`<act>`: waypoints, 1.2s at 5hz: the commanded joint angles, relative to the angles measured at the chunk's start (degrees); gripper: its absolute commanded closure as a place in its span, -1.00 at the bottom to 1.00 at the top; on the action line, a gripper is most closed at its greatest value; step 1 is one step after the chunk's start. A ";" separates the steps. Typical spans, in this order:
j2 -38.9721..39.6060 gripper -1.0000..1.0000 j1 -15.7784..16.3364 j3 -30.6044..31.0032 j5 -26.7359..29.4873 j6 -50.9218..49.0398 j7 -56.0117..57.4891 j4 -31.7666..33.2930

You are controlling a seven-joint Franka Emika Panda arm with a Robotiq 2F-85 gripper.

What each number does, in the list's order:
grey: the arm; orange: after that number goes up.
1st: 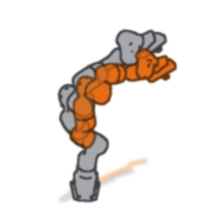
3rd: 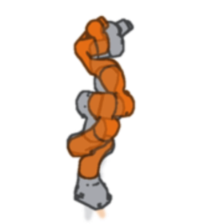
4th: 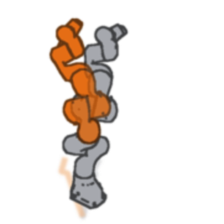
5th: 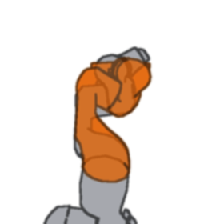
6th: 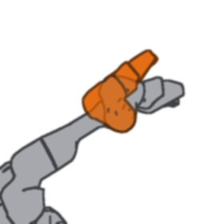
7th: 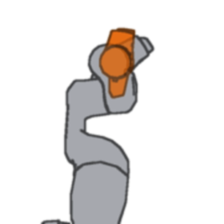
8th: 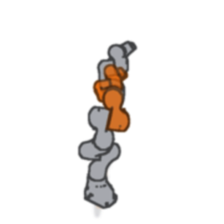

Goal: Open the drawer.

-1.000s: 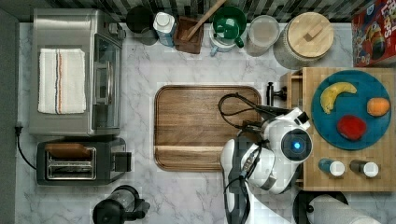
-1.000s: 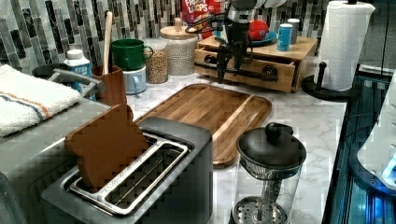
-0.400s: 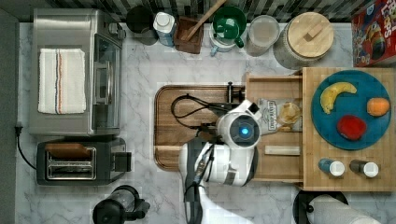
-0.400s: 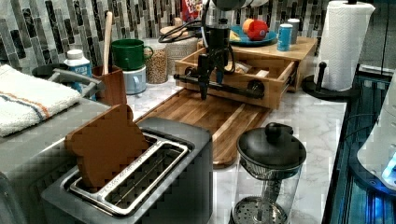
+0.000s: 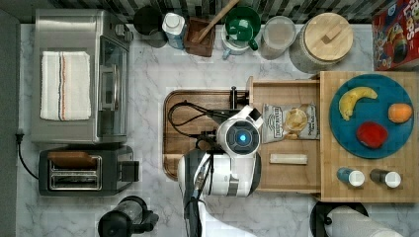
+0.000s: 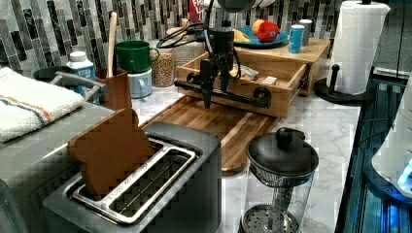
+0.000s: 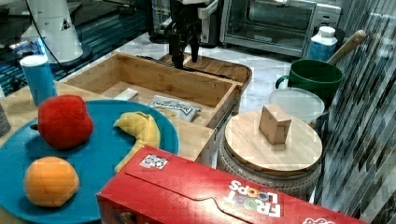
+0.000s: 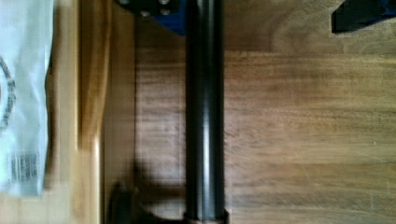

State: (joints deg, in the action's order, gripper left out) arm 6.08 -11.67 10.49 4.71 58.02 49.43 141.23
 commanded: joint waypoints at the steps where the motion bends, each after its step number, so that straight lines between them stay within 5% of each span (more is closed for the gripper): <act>1: -1.60 -1.00 3.90 3.81 2.37 -4.92 -8.55 -4.55; 6: -1.59 -1.00 3.38 4.32 2.31 -4.92 -8.58 -4.55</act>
State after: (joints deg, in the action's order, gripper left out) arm 6.11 -12.19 10.85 5.39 54.05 44.43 140.33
